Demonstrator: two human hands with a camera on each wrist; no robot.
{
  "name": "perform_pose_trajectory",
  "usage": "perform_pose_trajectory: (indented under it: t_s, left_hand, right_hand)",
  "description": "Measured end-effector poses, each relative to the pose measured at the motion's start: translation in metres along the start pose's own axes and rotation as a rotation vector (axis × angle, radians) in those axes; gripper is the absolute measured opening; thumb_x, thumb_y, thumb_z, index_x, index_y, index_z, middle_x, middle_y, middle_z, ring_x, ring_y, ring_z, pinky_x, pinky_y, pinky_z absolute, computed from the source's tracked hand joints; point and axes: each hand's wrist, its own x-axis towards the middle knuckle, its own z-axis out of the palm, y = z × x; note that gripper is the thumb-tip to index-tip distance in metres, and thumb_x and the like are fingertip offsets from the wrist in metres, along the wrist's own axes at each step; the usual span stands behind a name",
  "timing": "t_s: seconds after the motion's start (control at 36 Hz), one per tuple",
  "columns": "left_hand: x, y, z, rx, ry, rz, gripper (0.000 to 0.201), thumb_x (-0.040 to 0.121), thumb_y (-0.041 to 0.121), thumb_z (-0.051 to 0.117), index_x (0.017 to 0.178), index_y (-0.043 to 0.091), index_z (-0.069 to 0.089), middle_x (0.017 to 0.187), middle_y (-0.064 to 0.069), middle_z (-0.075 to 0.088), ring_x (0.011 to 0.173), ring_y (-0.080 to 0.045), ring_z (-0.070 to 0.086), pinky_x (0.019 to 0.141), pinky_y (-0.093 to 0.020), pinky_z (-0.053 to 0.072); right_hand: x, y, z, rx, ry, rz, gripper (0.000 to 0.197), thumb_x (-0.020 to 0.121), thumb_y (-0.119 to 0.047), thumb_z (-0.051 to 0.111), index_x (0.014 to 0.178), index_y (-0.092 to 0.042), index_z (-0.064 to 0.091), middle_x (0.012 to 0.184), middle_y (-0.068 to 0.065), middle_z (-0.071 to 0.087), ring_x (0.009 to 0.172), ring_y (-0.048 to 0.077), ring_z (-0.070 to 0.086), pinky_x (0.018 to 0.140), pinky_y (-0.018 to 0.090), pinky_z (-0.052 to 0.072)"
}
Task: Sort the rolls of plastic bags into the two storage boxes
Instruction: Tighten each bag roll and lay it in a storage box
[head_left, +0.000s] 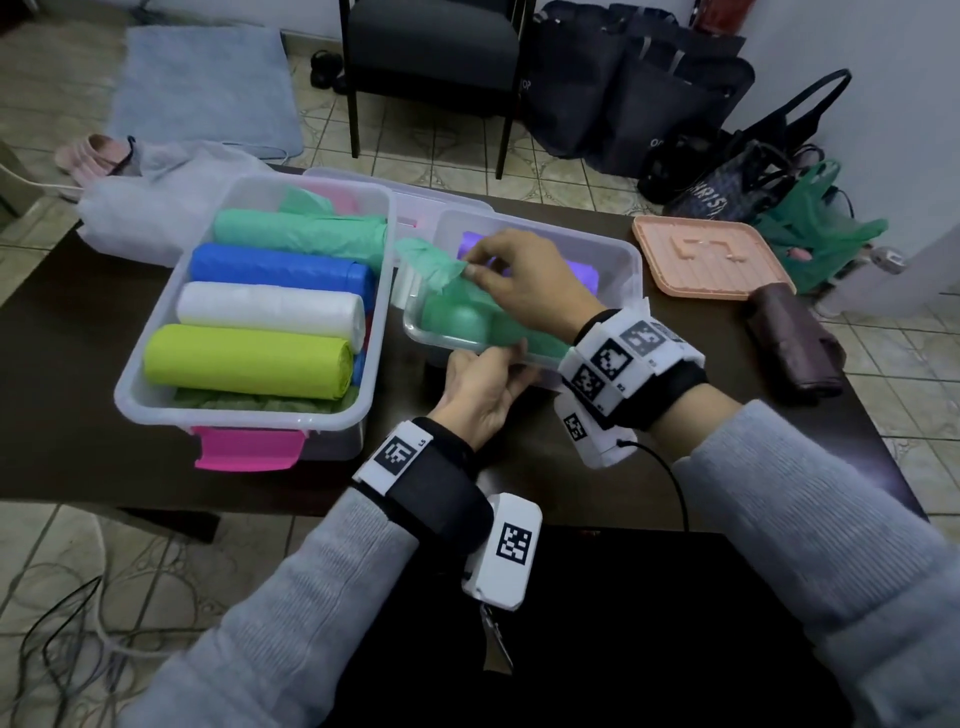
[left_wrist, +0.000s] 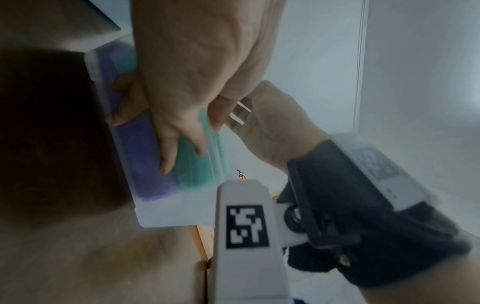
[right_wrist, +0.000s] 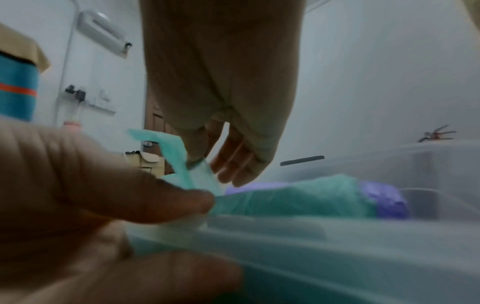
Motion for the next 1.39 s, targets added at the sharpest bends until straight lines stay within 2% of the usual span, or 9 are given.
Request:
perform_pose_trajectory:
  t_s: [0.08,0.17,0.25,0.5,0.75,0.83,1.0,1.25,1.39]
  left_hand:
    - [0.004,-0.002,0.001,-0.007,0.043,-0.003,0.030,0.086,-0.018,0.047,0.111,-0.003,0.052,0.094,-0.018,0.060,0.094,-0.035,0.061,0.067,-0.036,0.056]
    - [0.010,-0.003,0.004,-0.021,0.047,0.012,0.044,0.087,-0.018,0.042,0.123,0.007,0.051,0.110,-0.016,0.058,0.100,-0.031,0.056,0.059,-0.029,0.057]
    - [0.013,-0.003,0.007,-0.009,0.043,0.033,0.046,0.091,-0.014,0.037,0.130,0.008,0.047,0.113,-0.013,0.055,0.100,-0.028,0.054,0.056,-0.027,0.056]
    - [0.013,-0.003,0.006,-0.004,0.107,0.003,0.036,0.084,-0.022,0.043,0.118,-0.011,0.049,0.122,-0.030,0.053,0.116,-0.044,0.053,0.066,-0.036,0.056]
    - [0.012,-0.002,0.010,0.012,0.103,-0.004,0.025,0.086,-0.021,0.041,0.102,-0.004,0.051,0.107,-0.023,0.054,0.112,-0.041,0.055,0.084,-0.039,0.049]
    - [0.012,-0.003,0.009,-0.003,0.089,0.006,0.027,0.086,-0.021,0.041,0.105,-0.005,0.050,0.101,-0.021,0.056,0.108,-0.038,0.056,0.079,-0.034,0.052]
    - [0.015,-0.006,0.004,-0.001,0.108,-0.023,0.036,0.087,-0.011,0.054,0.122,-0.015,0.045,0.113,-0.022,0.056,0.110,-0.038,0.057,0.074,-0.031,0.055]
    - [0.023,-0.009,0.001,-0.030,0.151,-0.077,0.051,0.087,-0.008,0.058,0.131,-0.015,0.033,0.133,-0.028,0.041,0.116,-0.046,0.051,0.051,-0.021,0.056]
    - [0.023,-0.009,0.001,-0.033,0.133,-0.071,0.050,0.085,-0.010,0.057,0.128,-0.018,0.033,0.132,-0.033,0.043,0.111,-0.043,0.055,0.063,-0.034,0.059]
  right_hand:
    - [-0.008,0.006,-0.010,0.081,-0.118,0.002,0.018,0.093,-0.012,0.055,0.102,-0.002,0.066,0.091,0.001,0.061,0.084,0.011,0.052,0.069,0.009,0.037]
    - [-0.016,0.012,-0.014,0.003,-0.257,-0.014,0.021,0.093,-0.012,0.052,0.102,-0.001,0.068,0.099,0.002,0.060,0.092,0.013,0.055,0.082,0.022,0.041]
    - [-0.017,0.014,-0.013,0.028,-0.279,0.026,0.034,0.098,-0.023,0.046,0.098,-0.002,0.073,0.094,-0.005,0.055,0.084,0.008,0.054,0.072,0.011,0.038]
    - [-0.002,0.019,-0.010,-0.159,-0.337,0.002,0.007,0.085,-0.015,0.062,0.091,-0.018,0.063,0.096,-0.001,0.056,0.095,0.015,0.052,0.076,0.023,0.038]
    - [0.011,0.013,-0.011,-0.279,-0.465,0.144,0.045,0.081,-0.016,0.065,0.122,-0.005,0.049,0.116,0.010,0.058,0.105,0.025,0.055,0.092,0.034,0.044]
    - [0.015,0.008,-0.011,-0.345,-0.511,0.137,0.018,0.079,-0.020,0.064,0.088,-0.005,0.060,0.076,0.009,0.057,0.078,0.027,0.053,0.063,0.031,0.043]
    - [0.015,0.012,-0.021,-0.351,-0.352,0.146,0.019,0.073,-0.027,0.070,0.068,-0.013,0.057,0.064,0.001,0.052,0.062,0.018,0.050,0.050,0.025,0.036]
    - [0.011,0.004,-0.029,-0.494,0.236,-0.012,0.053,0.072,-0.014,0.068,0.119,-0.008,0.044,0.118,0.012,0.042,0.100,0.029,0.050,0.082,0.045,0.047]
    - [0.008,0.001,-0.016,-0.560,0.049,0.020,0.058,0.074,-0.016,0.069,0.123,-0.009,0.037,0.122,0.008,0.046,0.112,0.028,0.046,0.087,0.045,0.040]
